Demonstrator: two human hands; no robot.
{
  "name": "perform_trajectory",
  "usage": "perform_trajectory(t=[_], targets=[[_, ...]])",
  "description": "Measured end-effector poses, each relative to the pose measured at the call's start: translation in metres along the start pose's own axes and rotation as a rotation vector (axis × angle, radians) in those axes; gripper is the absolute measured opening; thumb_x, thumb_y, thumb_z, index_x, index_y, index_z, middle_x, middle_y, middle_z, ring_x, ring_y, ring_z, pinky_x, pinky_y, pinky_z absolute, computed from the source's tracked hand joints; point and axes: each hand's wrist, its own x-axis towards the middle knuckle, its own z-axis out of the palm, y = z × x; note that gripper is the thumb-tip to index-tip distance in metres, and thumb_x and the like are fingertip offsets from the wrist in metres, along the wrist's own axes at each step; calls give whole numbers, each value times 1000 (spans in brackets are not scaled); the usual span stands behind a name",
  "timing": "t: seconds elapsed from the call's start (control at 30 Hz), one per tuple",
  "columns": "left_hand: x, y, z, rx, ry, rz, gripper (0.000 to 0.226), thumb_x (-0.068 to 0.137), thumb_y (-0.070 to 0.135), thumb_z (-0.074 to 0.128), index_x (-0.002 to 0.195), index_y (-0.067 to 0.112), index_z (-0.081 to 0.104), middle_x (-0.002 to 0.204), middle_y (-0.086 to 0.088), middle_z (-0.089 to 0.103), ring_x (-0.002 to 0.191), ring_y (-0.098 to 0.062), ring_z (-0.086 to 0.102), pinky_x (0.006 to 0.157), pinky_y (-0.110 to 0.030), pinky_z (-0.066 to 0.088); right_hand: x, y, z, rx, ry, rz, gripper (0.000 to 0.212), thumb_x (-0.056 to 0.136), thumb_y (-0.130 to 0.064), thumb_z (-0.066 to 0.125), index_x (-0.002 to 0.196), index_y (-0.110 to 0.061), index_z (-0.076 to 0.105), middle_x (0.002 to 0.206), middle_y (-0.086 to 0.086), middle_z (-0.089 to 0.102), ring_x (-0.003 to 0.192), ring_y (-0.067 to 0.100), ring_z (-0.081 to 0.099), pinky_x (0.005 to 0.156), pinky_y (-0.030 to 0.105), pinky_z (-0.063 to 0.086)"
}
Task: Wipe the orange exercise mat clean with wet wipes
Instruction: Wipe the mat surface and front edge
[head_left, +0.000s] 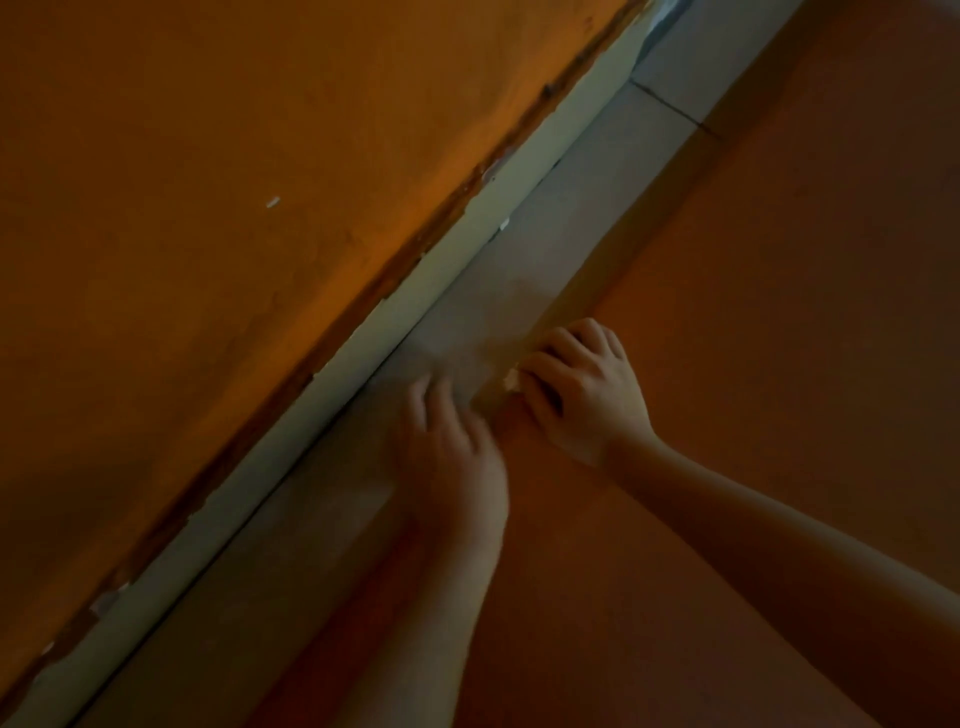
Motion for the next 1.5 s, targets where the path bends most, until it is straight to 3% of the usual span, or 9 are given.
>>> perform_trajectory(t=[0.13, 0.53, 0.7, 0.8, 0.9, 0.97, 1.1, 1.3, 1.5], targets=[[15, 16, 28, 36, 82, 63, 49, 95, 30, 27, 119, 10, 64, 129, -6, 58, 121, -28, 47, 97, -47, 43, 0, 0, 0, 10, -3, 9, 12, 86, -24, 65, 83, -14, 71, 87, 3, 63, 85, 27, 53, 84, 36, 41], [10, 16, 28, 134, 90, 86, 42, 95, 26, 36, 116, 6, 65, 127, -8, 59, 119, -27, 48, 96, -46, 42, 2, 0, -3, 33, -42, 23, 24, 93, -27, 54, 83, -14, 71, 88, 3, 64, 85, 26, 54, 86, 37, 41], [10, 17, 29, 151, 104, 84, 45, 95, 27, 32, 117, 5, 65, 128, -9, 59, 122, -30, 48, 97, -53, 43, 3, 1, -6, 72, -78, 15, 28, 93, -28, 48, 81, -17, 71, 88, -1, 64, 87, 23, 53, 90, 34, 37], [9, 19, 28, 161, 132, 85, 47, 93, 26, 32, 117, 4, 65, 128, -10, 59, 122, -31, 48, 98, -53, 43, 6, 8, -9, 106, -103, -65, 30, 93, -28, 45, 81, -18, 70, 86, -2, 64, 85, 23, 55, 89, 34, 35], [8, 19, 28, 172, 147, 80, 49, 92, 26, 31, 120, 4, 64, 128, -9, 59, 124, -30, 47, 99, -49, 42, 24, 34, -16, 38, -129, -182, 25, 89, -29, 49, 79, -18, 69, 86, 1, 63, 85, 26, 56, 84, 37, 32], [7, 19, 28, 161, 150, 76, 50, 92, 26, 29, 122, 4, 63, 130, -9, 57, 126, -29, 45, 101, -50, 43, 44, 69, -22, -42, -121, -154, 15, 82, -29, 60, 81, -18, 69, 90, 5, 62, 88, 30, 56, 84, 39, 31], [8, 17, 31, 148, 149, 77, 51, 94, 26, 27, 121, 3, 63, 132, -10, 56, 128, -31, 43, 99, -57, 42, 71, 139, -43, -125, -68, -81, 28, 89, -29, 46, 90, -12, 69, 98, 10, 61, 94, 34, 53, 87, 46, 41], [9, 19, 28, 161, 98, 58, 51, 93, 27, 27, 121, 2, 62, 131, -11, 55, 127, -31, 42, 100, -55, 41, 71, 146, -40, -85, -59, -37, 26, 94, -30, 49, 89, -12, 67, 95, 7, 59, 95, 30, 48, 88, 43, 38], [21, 66, 34, 91, 23, -119, 43, 97, 26, 32, 126, 9, 58, 134, -7, 50, 120, -28, 48, 100, -45, 39, 71, 146, -39, -32, -35, -23, 28, 94, -31, 48, 88, -12, 68, 94, 7, 61, 92, 31, 51, 85, 43, 39]])
